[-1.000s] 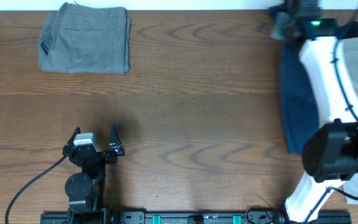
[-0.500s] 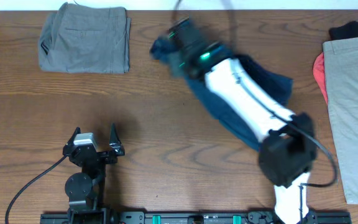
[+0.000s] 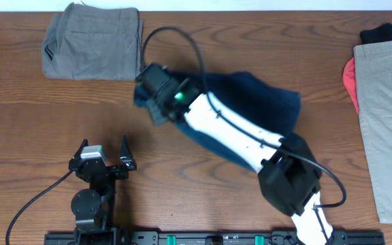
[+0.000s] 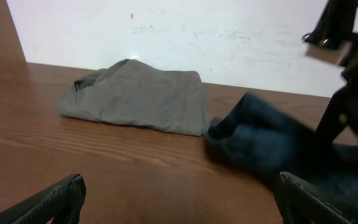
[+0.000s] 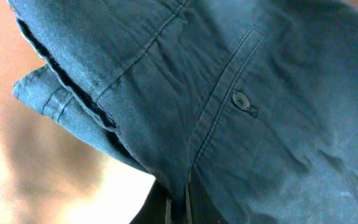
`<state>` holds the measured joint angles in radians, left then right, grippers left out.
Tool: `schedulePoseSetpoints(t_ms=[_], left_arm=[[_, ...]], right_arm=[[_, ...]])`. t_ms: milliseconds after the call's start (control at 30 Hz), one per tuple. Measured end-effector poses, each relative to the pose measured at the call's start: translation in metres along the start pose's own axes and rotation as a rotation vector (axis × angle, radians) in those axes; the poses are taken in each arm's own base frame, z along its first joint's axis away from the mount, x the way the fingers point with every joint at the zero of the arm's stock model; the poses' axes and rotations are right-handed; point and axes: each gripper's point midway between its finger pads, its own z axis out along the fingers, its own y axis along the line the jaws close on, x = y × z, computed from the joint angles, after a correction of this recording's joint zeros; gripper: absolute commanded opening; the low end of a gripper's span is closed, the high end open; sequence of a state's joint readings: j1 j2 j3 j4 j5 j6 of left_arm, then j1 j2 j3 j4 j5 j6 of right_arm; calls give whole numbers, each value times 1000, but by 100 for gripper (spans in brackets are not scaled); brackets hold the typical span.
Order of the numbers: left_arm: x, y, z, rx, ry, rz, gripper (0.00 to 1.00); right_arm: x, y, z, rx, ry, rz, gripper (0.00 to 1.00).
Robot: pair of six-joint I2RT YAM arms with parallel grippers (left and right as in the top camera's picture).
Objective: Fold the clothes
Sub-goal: 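Lift the blue shorts with the right gripper and carry them leftward, then lay the shorts flat at table center and open the right gripper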
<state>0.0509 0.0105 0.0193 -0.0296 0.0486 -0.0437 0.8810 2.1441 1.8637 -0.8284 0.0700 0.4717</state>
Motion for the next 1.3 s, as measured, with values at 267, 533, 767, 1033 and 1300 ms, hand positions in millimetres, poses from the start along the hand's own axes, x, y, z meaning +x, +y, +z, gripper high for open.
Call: schedulePoseSetpoints(t_ms=[267, 533, 767, 1033, 1300], left_arm=[[0, 0, 0, 0, 0, 0, 98], [0, 0, 0, 0, 0, 0, 98], [0, 0, 0, 0, 0, 0, 98], [0, 0, 0, 0, 0, 0, 98], [0, 0, 0, 0, 0, 0, 98]], right_arm=[[37, 20, -3, -13, 111, -36, 3], [61, 3, -8, 44, 220, -3, 83], [48, -45, -23, 104, 234, 71, 98], [42, -156, -105, 306, 243, 220, 98], [62, -260, -126, 551, 307, 360, 99]])
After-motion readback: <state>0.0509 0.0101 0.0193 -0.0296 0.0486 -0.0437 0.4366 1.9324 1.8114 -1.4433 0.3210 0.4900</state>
